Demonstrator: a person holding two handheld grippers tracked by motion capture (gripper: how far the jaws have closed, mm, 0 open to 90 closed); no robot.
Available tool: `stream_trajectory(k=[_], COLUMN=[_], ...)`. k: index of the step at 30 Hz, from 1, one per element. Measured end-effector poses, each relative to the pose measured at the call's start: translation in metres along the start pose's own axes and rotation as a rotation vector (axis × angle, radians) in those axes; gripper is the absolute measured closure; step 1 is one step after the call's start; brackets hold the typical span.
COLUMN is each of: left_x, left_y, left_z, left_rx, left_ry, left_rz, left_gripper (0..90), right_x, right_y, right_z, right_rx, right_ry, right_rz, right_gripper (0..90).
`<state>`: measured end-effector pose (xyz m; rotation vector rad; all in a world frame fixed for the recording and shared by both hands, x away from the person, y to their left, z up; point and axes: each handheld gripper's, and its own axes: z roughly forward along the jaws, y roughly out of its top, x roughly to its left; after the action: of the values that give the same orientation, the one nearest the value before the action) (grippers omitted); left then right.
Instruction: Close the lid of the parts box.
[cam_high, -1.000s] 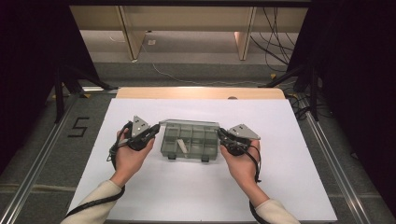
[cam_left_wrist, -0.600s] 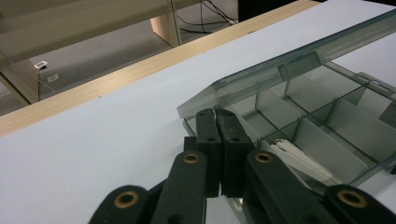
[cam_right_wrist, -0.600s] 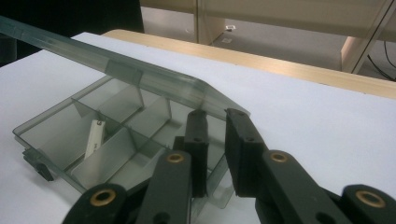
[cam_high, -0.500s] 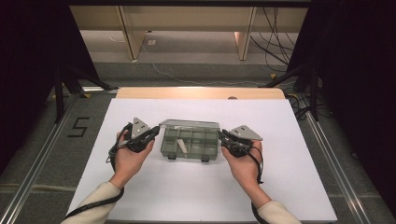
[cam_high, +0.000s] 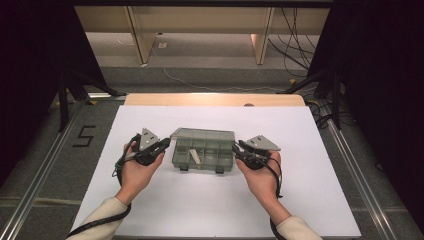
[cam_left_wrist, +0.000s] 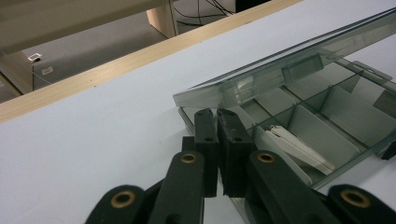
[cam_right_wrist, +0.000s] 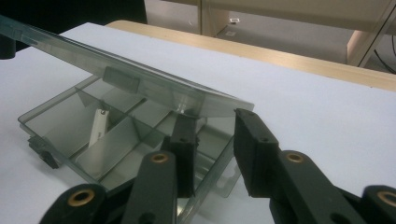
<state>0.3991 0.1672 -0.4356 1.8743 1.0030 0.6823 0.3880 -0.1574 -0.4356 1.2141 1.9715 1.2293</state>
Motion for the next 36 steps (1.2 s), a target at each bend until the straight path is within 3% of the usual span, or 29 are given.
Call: stream_trajectory(k=[4,6,16,19,24,25,27,29,31,34,36], left_x=[-0.001,-0.002,-0.003,-0.003,-0.003,-0.004,-0.002,-0.004,-0.004,-0.007,-0.006], left_y=[0.000,0.000,-0.003,-0.004,-0.006,-0.007,-0.007,-0.008,-0.008,-0.009,-0.010], left_z=[-0.001,-0.002,-0.005,-0.005,-0.008,-0.008,-0.010,-0.010,-0.012,-0.012,-0.013], left_rx=[0.008,0.016,0.038,0.046,0.069,0.048,0.055,0.038,0.059,0.056,0.073], left_ry=[-0.008,-0.015,-0.032,-0.041,-0.046,-0.049,-0.064,-0.086,-0.093,-0.107,-0.108], left_rz=[0.000,-0.005,0.022,0.032,0.085,0.072,0.098,0.081,0.104,0.081,0.097], left_gripper=[85.5,84.5,76.7,68.7,56.0,54.3,50.8,44.9,40.5,35.0,32.0], right_x=[0.000,-0.001,-0.001,-0.001,-0.002,-0.002,-0.001,-0.001,-0.002,-0.002,-0.003], right_y=[-0.001,-0.002,-0.004,-0.005,-0.007,-0.008,-0.008,-0.009,-0.008,-0.009,-0.010], right_z=[0.000,0.000,-0.001,-0.002,-0.002,-0.003,-0.004,-0.003,-0.005,-0.006,-0.006], right_rx=[0.020,0.004,0.035,0.060,0.047,0.055,0.073,0.075,0.088,0.095,0.086], right_ry=[0.002,0.010,0.042,0.048,0.045,0.045,0.047,0.062,0.057,0.076,0.077], right_rz=[-0.007,-0.017,-0.025,-0.020,-0.041,-0.042,-0.040,-0.035,-0.052,-0.051,-0.076], right_gripper=[64.5,61.8,54.8,53.5,51.5,51.0,50.2,48.7,48.0,46.0,45.0])
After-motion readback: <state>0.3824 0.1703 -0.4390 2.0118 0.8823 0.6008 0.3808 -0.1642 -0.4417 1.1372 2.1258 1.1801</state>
